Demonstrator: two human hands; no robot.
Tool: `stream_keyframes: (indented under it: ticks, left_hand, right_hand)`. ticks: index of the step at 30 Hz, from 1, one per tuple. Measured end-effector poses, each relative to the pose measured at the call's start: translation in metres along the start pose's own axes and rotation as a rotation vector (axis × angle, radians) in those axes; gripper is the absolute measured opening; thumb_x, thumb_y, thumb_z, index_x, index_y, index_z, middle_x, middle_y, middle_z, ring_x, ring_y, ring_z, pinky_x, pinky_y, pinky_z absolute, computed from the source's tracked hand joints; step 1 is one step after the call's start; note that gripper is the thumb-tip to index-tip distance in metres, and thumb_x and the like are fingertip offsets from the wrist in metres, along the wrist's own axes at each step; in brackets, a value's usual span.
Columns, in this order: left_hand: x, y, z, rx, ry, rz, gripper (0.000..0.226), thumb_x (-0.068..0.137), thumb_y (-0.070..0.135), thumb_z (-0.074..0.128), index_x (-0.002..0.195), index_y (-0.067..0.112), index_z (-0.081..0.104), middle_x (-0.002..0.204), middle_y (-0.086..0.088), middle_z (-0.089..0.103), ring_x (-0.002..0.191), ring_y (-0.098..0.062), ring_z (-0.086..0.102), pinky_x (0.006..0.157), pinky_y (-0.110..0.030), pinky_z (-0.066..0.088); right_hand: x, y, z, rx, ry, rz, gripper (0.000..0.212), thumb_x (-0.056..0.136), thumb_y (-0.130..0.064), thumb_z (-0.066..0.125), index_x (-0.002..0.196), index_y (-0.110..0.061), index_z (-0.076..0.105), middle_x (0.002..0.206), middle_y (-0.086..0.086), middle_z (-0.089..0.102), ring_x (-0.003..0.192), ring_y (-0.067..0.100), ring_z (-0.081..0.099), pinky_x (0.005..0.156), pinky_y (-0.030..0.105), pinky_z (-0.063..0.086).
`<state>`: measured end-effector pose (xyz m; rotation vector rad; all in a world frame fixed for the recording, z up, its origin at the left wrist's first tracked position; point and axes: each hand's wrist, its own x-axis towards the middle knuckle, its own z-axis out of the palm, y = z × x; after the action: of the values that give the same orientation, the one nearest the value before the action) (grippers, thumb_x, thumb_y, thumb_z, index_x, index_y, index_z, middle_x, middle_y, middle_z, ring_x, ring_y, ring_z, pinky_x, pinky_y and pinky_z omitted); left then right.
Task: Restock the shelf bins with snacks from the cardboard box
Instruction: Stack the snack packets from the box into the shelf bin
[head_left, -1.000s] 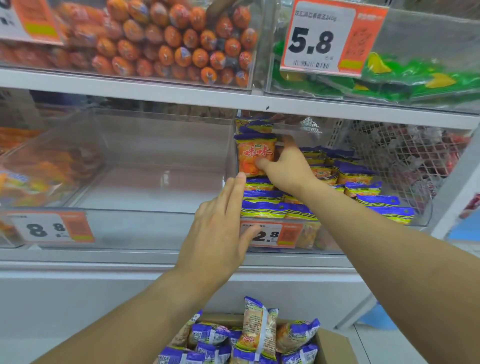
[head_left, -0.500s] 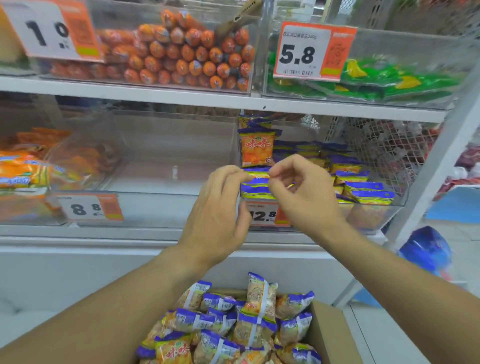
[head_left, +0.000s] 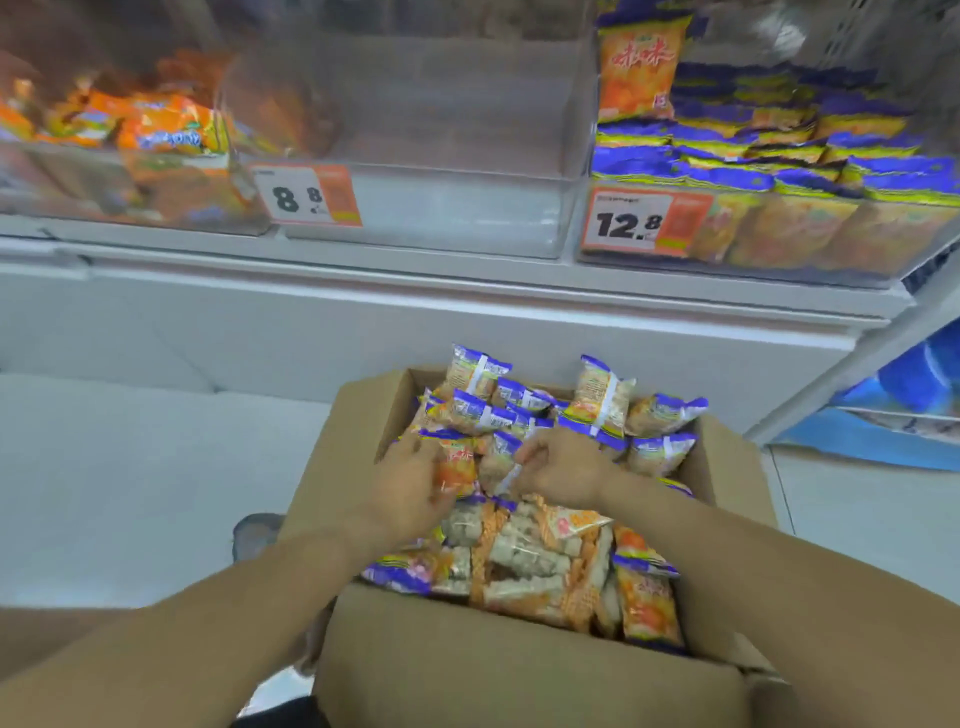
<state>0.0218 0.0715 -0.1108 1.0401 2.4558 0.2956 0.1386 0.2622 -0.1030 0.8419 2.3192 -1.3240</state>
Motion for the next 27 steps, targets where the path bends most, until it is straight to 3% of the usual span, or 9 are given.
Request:
stream_keyframes:
  ticks: [7,10,12,15,18,20,23,25,27]
  left_hand:
    - [-0.020,-0.027,0.036,-0.180,0.072,-0.206,0.052,0.085,0.040,0.073,0.124,0.012,0.051,0.119,-0.007,0.058,0.104,-0.022,0.058,0.084,-0.031,0.046]
    - [-0.019,-0.024,0.038,-0.132,0.049,-0.200,0.046,0.091,0.045,0.064,0.122,0.012,0.055,0.117,-0.008,0.058,0.111,-0.024,0.055,0.090,-0.035,0.046]
    - [-0.018,-0.022,0.034,-0.142,0.099,-0.223,0.045,0.093,0.051,0.059,0.116,0.013,0.058,0.111,-0.008,0.063,0.110,-0.024,0.057,0.087,-0.035,0.046]
    - [-0.014,-0.019,0.029,-0.205,0.092,-0.309,0.054,0.093,0.063,0.048,0.119,0.017,0.060,0.109,-0.007,0.068,0.110,-0.027,0.059,0.088,-0.035,0.047]
    - [-0.009,-0.012,0.034,-0.137,0.094,-0.327,0.051,0.080,0.075,0.043,0.085,0.026,0.058,0.098,-0.005,0.063,0.108,-0.028,0.054,0.092,-0.040,0.045]
    - [-0.006,-0.008,0.035,-0.121,0.171,-0.314,0.042,0.083,0.059,0.061,0.064,0.024,0.044,0.080,-0.002,0.054,0.099,-0.025,0.049,0.087,-0.038,0.042]
    - [-0.006,0.006,0.017,-0.212,0.180,-0.310,0.043,0.078,0.041,0.068,0.057,0.016,0.040,0.056,-0.001,0.045,0.067,-0.026,0.050,0.058,-0.031,0.037]
    - [-0.002,0.013,-0.007,-0.248,0.069,-0.344,0.034,0.082,0.034,0.070,0.067,0.012,0.049,0.063,-0.008,0.056,0.063,-0.027,0.059,0.042,-0.025,0.029]
    - [0.003,0.014,-0.035,-0.315,-0.105,-0.346,0.027,0.079,0.031,0.076,0.082,0.008,0.063,0.071,-0.008,0.064,0.067,-0.018,0.066,0.045,-0.018,0.042]
  right_hand:
    - [0.007,0.017,0.044,-0.138,0.294,0.007,0.056,0.087,-0.024,0.074,0.135,-0.013,0.047,0.134,0.012,0.043,0.110,0.029,0.061,0.094,0.037,0.049]
    - [0.009,0.012,0.052,-0.164,0.280,0.036,0.078,0.084,-0.036,0.079,0.146,-0.016,0.037,0.153,0.012,0.029,0.132,0.032,0.050,0.104,0.042,0.043]
    - [0.006,0.009,0.055,-0.174,0.254,0.040,0.073,0.084,-0.044,0.078,0.141,-0.016,0.043,0.153,0.010,0.038,0.143,0.025,0.039,0.099,0.040,0.046]
    - [0.002,0.007,0.057,-0.282,0.248,-0.004,0.049,0.086,-0.058,0.069,0.104,-0.013,0.070,0.104,0.005,0.072,0.095,0.019,0.068,0.070,0.033,0.053]
    - [-0.007,0.001,0.056,-0.379,0.205,-0.027,0.048,0.087,-0.055,0.069,0.070,-0.011,0.063,0.078,0.007,0.068,0.078,0.022,0.063,0.062,0.033,0.049]
    - [-0.013,-0.007,0.048,-0.404,0.170,-0.025,0.046,0.084,-0.051,0.072,0.064,-0.016,0.051,0.074,0.006,0.063,0.080,0.016,0.052,0.070,0.033,0.050]
    - [-0.020,-0.023,0.026,-0.360,0.010,0.043,0.051,0.086,-0.046,0.072,0.054,-0.014,0.048,0.044,-0.008,0.051,0.054,0.006,0.051,0.062,0.026,0.048]
    - [-0.023,-0.033,0.006,-0.177,-0.102,0.137,0.035,0.086,-0.034,0.075,0.068,-0.008,0.060,0.059,-0.005,0.064,0.061,0.008,0.069,0.066,0.031,0.061]
    - [-0.032,-0.051,-0.014,-0.077,-0.148,0.158,0.033,0.084,-0.029,0.075,0.094,0.000,0.062,0.089,0.015,0.072,0.075,0.028,0.076,0.071,0.046,0.064]
